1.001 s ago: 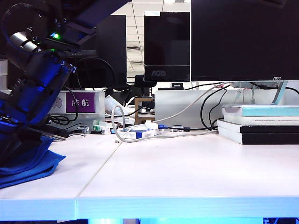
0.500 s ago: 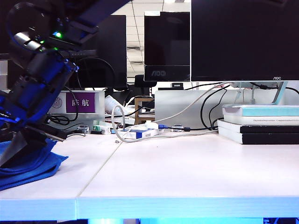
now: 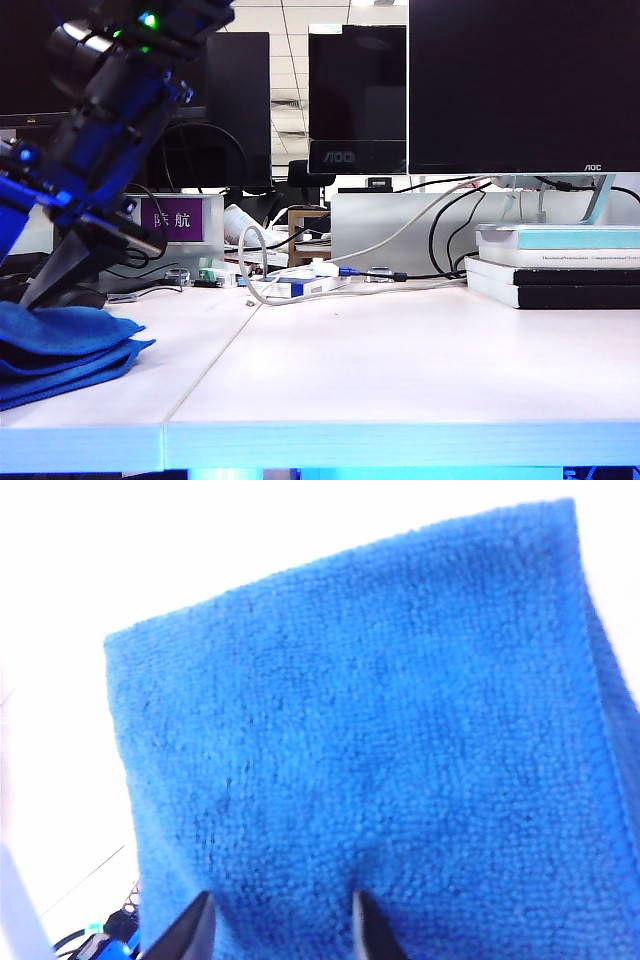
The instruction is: Wipe the table from right to left using the rag.
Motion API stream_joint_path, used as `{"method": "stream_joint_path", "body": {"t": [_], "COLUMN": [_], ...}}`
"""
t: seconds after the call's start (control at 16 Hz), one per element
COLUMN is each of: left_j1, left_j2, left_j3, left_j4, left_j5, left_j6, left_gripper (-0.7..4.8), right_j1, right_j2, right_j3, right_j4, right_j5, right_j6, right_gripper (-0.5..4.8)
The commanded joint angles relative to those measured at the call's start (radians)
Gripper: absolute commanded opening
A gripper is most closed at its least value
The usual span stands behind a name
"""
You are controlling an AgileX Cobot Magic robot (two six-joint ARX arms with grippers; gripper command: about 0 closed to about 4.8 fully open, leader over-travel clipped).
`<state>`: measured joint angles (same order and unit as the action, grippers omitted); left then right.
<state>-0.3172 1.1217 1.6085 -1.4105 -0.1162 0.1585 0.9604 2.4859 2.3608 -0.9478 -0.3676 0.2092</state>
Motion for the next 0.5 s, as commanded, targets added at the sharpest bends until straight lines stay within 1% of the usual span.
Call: {"method": "stream_joint_path", "body": {"t": [0.06,0.13,0.19,0.25,0.31,0.44,0.5], "left_j1": [0.024,0.047,0.119,0.183,0.252,0.338,0.372], "left_j2": [-0.001,0.001,0.006,0.008,0.006,0.006,0.006], "left_j3": [0.003,0.003,0.002,-0.005,-0.027,-0.085,-0.122], "left_j4": [0.035,0.043,0.05,0.058,0.077,0.109,0.134], "left_j5": [0.038,0.081,0.198,0.267,0.303,0.305,0.323], "left_j6": [0.003,0.003,0.003,0.011,0.002,-0.015,-0.017], "left_gripper": [-0.05,-0.06,-0.06,-0.05,-0.05,-0.06,-0.05], "right_j1": [-0.001,-0.001,-0.001,0.0,-0.001,-0.002,-0.001], "right_j2": [-0.023,-0.023,-0.023,-0.023,-0.023,-0.023,-0.023], "right_j3": [0.003,0.003,0.003,0.003,0.003,0.009,0.01], "right_j4": [-0.005,-0.006,-0.017,-0.024,-0.029,-0.037,-0.039], "right_j5": [-0.005,-0.007,-0.007,-0.007,-0.011,-0.012,-0.013], "right_j6": [-0.005,-0.005,-0.005,-0.007,-0.007,-0.007,-0.007], "right_gripper": [1.8,1.8,1.8,1.8,1.8,1.8,1.8]}}
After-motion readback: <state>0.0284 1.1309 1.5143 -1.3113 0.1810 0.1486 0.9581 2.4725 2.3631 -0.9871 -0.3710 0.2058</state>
